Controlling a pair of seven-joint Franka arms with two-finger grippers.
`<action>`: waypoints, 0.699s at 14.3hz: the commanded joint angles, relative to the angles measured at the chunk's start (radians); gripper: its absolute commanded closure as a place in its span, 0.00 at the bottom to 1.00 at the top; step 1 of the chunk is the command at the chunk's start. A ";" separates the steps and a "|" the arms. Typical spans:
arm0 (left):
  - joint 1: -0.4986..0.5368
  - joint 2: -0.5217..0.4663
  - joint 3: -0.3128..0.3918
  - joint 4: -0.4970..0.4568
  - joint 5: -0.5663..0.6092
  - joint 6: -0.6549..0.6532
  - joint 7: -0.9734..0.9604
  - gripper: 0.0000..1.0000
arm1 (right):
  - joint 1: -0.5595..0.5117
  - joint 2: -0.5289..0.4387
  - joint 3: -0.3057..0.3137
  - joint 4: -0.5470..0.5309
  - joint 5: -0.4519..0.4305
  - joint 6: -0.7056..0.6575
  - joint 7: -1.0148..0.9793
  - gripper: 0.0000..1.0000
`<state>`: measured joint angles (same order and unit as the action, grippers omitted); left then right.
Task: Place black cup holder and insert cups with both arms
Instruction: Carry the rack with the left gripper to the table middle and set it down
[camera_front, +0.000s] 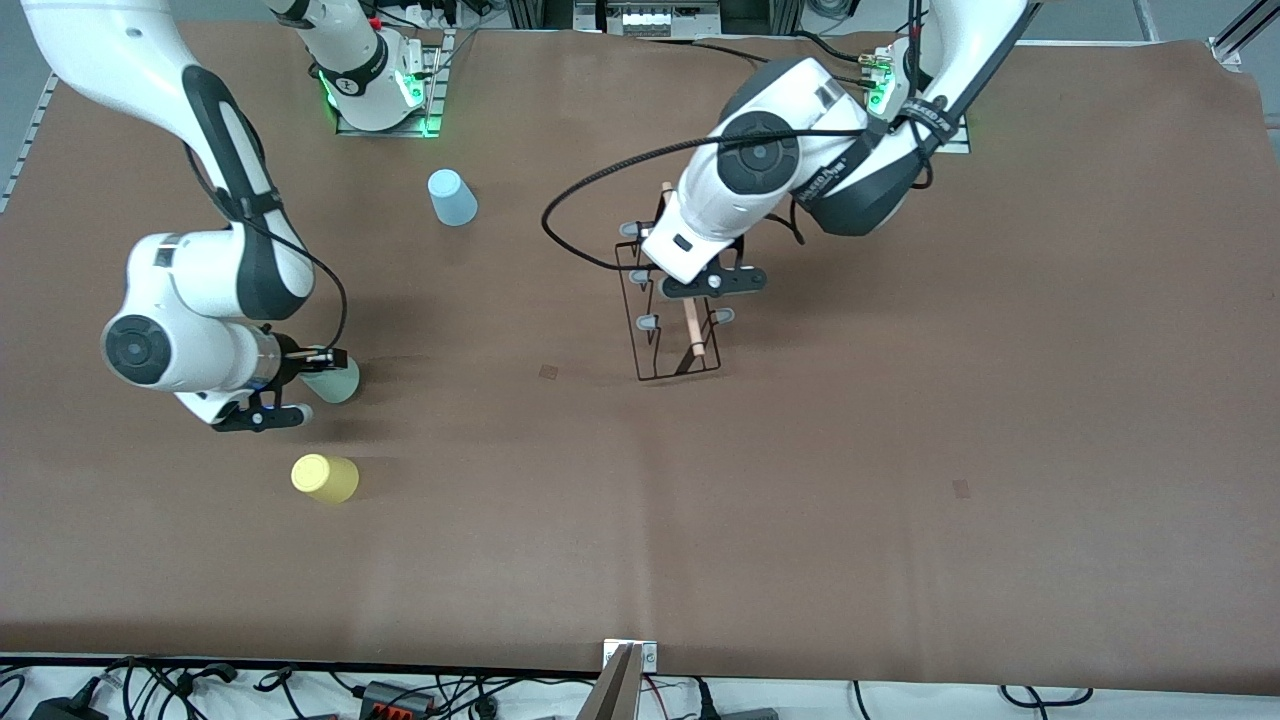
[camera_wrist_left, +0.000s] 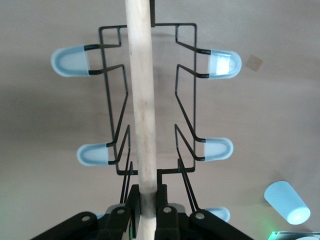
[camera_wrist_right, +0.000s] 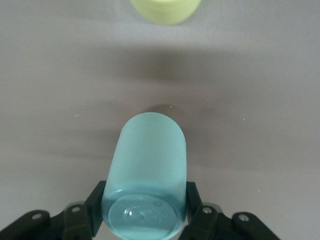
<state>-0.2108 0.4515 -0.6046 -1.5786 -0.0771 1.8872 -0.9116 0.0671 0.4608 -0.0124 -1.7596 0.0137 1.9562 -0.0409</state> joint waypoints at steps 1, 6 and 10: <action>-0.051 0.026 0.000 0.040 0.034 0.016 -0.041 0.99 | 0.016 -0.007 0.003 0.138 -0.008 -0.152 0.001 0.73; -0.099 0.099 -0.001 0.040 0.112 0.121 -0.089 0.99 | 0.014 -0.005 0.003 0.172 -0.003 -0.184 -0.004 0.73; -0.147 0.165 0.000 0.040 0.195 0.203 -0.116 0.99 | 0.016 -0.005 0.003 0.172 -0.003 -0.184 -0.004 0.73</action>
<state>-0.3343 0.5813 -0.6041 -1.5766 0.0627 2.0702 -0.9983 0.0833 0.4512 -0.0123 -1.6063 0.0137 1.7884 -0.0405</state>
